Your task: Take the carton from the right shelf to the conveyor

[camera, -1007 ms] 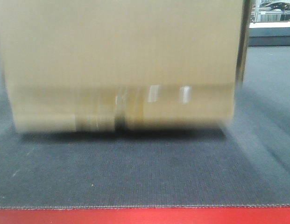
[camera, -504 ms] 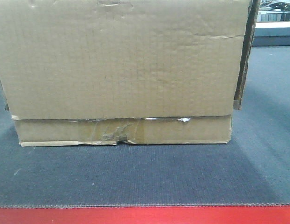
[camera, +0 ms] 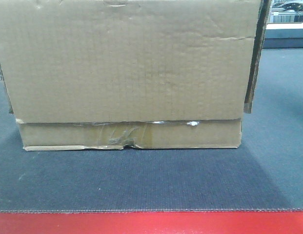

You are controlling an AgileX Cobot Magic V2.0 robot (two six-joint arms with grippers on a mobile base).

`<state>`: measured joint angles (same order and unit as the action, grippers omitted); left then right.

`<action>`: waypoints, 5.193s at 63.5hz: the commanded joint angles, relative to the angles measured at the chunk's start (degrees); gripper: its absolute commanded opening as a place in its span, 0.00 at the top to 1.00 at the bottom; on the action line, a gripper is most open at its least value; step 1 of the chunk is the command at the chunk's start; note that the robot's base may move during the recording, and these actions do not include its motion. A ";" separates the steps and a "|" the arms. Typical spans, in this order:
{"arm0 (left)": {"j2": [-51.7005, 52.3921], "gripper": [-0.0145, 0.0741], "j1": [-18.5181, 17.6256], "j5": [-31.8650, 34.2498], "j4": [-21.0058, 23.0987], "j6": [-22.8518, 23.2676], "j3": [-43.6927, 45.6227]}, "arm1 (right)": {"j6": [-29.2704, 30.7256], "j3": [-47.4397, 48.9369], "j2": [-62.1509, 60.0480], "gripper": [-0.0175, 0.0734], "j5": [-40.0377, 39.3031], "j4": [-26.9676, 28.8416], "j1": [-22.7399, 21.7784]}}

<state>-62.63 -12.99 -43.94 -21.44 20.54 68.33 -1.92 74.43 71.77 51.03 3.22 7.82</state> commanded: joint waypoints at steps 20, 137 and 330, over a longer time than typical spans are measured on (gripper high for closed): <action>19.13 0.82 6.48 17.56 4.42 1.69 -30.46 | 1.92 -31.76 -22.87 0.88 -21.80 -1.03 -0.41; 57.99 0.82 15.70 36.12 19.68 -19.21 -57.63 | 5.38 -49.87 -59.83 0.88 -33.94 -2.24 -0.18; 62.63 0.82 15.70 42.09 21.44 -19.21 -68.33 | 5.50 -74.43 -71.77 0.88 -46.97 1.30 -5.82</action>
<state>-0.27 2.40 -2.99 -0.39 1.56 -0.09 3.22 0.02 0.47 5.53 4.54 1.83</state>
